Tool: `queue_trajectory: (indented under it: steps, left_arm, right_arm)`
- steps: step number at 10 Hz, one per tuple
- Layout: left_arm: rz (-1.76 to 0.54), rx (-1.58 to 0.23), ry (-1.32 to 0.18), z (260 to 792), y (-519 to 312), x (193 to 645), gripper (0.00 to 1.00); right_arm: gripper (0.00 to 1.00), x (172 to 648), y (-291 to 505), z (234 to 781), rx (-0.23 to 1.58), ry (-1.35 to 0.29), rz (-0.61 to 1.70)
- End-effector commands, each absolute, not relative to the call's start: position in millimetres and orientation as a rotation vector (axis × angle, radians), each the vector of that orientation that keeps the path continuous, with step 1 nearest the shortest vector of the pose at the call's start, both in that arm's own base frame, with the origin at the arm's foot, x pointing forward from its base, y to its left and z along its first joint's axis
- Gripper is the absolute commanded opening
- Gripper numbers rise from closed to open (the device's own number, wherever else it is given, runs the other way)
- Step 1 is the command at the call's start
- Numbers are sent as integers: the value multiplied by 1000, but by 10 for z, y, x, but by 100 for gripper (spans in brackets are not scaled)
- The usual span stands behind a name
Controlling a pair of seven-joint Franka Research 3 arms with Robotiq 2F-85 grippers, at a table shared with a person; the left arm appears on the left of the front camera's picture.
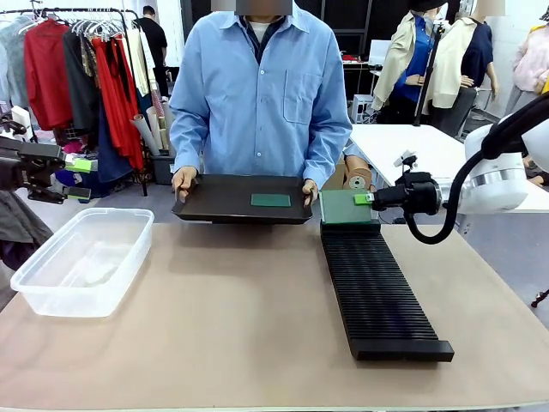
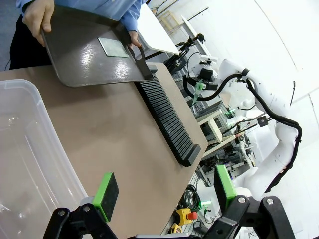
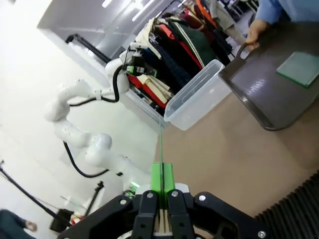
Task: Sort PCBs into racks and boxes based on the side picked up.
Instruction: If the short side of the Blank PCB is picked up, insert it into the PCB Rack ; if the long side is picked up, place it in the Organizing box.
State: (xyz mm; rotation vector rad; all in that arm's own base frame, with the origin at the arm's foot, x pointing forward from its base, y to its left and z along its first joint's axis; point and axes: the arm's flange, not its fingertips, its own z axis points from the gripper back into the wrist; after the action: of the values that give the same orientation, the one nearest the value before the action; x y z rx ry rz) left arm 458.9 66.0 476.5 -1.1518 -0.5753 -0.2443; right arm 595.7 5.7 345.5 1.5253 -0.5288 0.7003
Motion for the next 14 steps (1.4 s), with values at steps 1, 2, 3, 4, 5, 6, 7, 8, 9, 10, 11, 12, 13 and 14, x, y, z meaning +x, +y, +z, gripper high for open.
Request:
queue_trajectory:
  steps: [1,2,3,4,5,6,7,8,9,10,11,12,13,14]
  left_arm:
    - [-245,-1154,-575,4772,659,4587,100]
    - [-245,-1154,-575,4772,659,4587,100]
    - [-245,-1154,-575,4772,659,4587,100]
    - [-245,-1154,-575,4772,659,4587,100]
    - [-245,-1154,-575,4772,659,4587,100]
    - [-245,-1154,-575,4772,659,4587,100]
    - [-245,-1154,-575,4772,659,4587,100]
    - [-245,-1154,-575,4772,659,4587,100]
    - [-245,-1154,-575,4772,659,4587,100]
    - [-245,-1154,-575,4772,659,4587,100]
    - [-245,-1154,-575,4772,659,4587,100]
    - [-245,-1154,-575,4772,659,4587,100]
    - [-245,-1154,-575,4772,659,4587,100]
    - [-245,-1154,-575,4772,659,4587,100]
  right_arm:
    - [0,5904,-75,3342,1485,-659,825]
    - [0,5936,-137,3307,1445,-720,867]
    - [0,5962,-182,3279,1403,-777,898]
    - [0,5999,-217,3271,1377,-870,947]
    - [0,6024,-252,3256,1316,-925,993]
    - [0,6055,-281,3208,1252,-946,1018]
    - [0,6115,-317,3136,1181,-962,1032]
    - [0,6190,-357,3068,1157,-996,1046]
    - [0,6270,-404,2998,1139,-1058,1062]
    - [0,6328,-447,2938,1156,-1078,1064]
    - [0,6397,-478,2856,1180,-1079,1053]
    - [0,6449,-494,2765,1191,-1066,1046]
    - [0,6483,-521,2688,1211,-1048,1033]
    - [0,6510,-556,2631,1218,-1044,1022]
